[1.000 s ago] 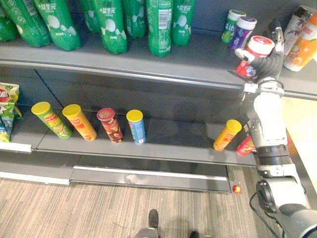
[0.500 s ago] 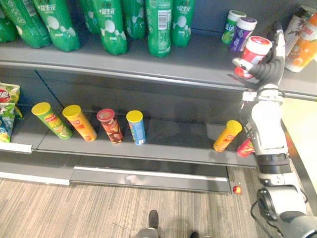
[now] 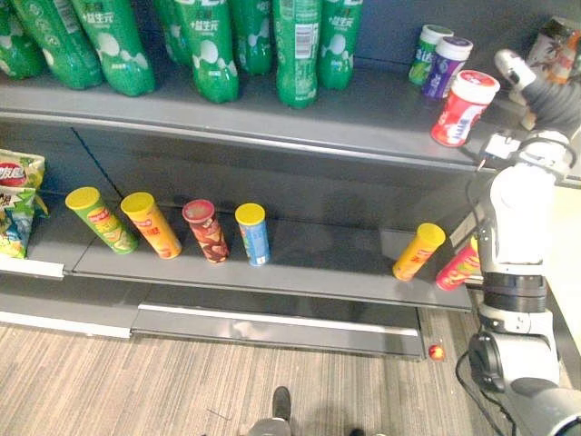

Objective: Put the gum and the chips on the shelf.

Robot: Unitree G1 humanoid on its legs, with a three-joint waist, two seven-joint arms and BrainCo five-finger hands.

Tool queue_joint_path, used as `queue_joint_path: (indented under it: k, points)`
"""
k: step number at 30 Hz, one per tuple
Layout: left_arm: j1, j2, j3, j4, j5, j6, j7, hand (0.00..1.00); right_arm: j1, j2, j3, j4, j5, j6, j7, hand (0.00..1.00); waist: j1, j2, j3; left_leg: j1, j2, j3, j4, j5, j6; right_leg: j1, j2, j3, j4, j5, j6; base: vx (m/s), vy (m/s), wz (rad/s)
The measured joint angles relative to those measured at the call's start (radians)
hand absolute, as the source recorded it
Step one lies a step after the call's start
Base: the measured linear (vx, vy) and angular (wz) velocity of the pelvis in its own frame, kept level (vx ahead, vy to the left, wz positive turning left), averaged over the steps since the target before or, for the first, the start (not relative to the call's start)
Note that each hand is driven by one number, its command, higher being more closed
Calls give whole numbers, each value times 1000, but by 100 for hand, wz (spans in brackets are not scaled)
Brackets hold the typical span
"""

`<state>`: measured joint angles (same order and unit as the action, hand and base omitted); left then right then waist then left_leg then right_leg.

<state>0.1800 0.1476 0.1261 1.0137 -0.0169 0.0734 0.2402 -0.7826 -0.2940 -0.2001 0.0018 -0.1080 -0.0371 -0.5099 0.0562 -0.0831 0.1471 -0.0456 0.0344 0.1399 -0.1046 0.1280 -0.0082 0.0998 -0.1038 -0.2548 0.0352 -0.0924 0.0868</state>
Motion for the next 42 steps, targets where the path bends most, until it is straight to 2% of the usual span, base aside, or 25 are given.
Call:
queue_joint_path:
  k: [10, 15, 18, 22, 26, 29, 31, 33, 36, 37, 42]
  points:
    - [1, -5, 0, 1, 0, 1, 17, 0, 22, -13, -30, -138, 11, -54, -4, 0, -3, 5, -3, 12, -1, -4, 0, 0, 0, 10, 0, -6, 0, -6, -9, 6, -1, 2]
    - [5, -8, 0, 2, 1, 2, 18, 0, 208, 3, -30, -288, 34, -101, 35, 0, -6, 6, -19, 14, -2, 10, 0, -1, -1, 9, -2, -3, 0, -5, -7, 16, -1, -3]
    - [15, -15, 0, 3, 2, 2, 18, 0, 344, 20, -31, -368, 45, -111, 84, 0, -27, 6, -21, 17, 0, 13, 0, -2, -1, 8, -2, 7, 1, -4, -6, 4, -2, -9]
    - [21, -17, 0, 4, 33, 2, 17, 0, 595, 99, -27, -424, 107, -146, 167, 0, -39, 6, -42, 22, 3, 20, 0, -6, -4, 5, -1, 18, 0, -6, -9, 17, -8, -7]
    - [27, -24, 21, 4, 37, 1, 6, 0, 804, 165, -9, -418, 232, -145, 276, 0, -52, 7, -47, 24, 5, 24, 0, -6, -4, 3, 0, 24, 2, -11, -15, -1, -2, -5]
    - [40, -26, 37, 4, 37, 0, -12, 0, 938, 192, 32, -417, 272, -143, 359, 0, -57, 9, -50, 20, 9, 39, 0, -6, -4, -10, 1, 40, 6, -11, -15, -2, 3, -13]
    - [42, -26, 41, 5, 37, 0, -21, 0, 1006, 204, 44, -391, 272, -146, 395, 0, -65, 10, -50, 20, 8, 39, 0, -6, -4, -10, 1, 39, 7, -15, -8, 6, 4, 2]
    - [43, -26, 52, 8, 37, -2, -29, 0, 1056, 240, 52, -248, 285, -141, 433, 0, -76, 11, -50, 20, 6, 38, 0, -7, -2, -8, 0, 36, 7, -15, -8, 20, 10, 4]
    - [41, -28, 58, 13, 37, -6, -32, 0, 1088, 276, 53, -91, 278, -126, 434, 0, -77, 15, -48, 20, 4, 38, 0, -9, 1, -9, -3, 36, 8, -15, -8, 15, 7, 1]
    - [40, -31, 58, 13, 37, -6, -35, 0, 1107, 280, 50, 8, 242, -103, 432, 0, -78, 23, -48, 18, 1, 38, 0, -10, 2, -10, -5, 36, 8, -16, -6, 37, 18, 2]
    - [40, -38, 57, 21, 37, -22, -51, 0, 1111, 280, 25, 245, 167, -93, 426, 0, -80, 44, -48, 21, -7, 39, 0, -15, 7, -9, -13, 35, 14, -21, 2, 46, 15, 1]
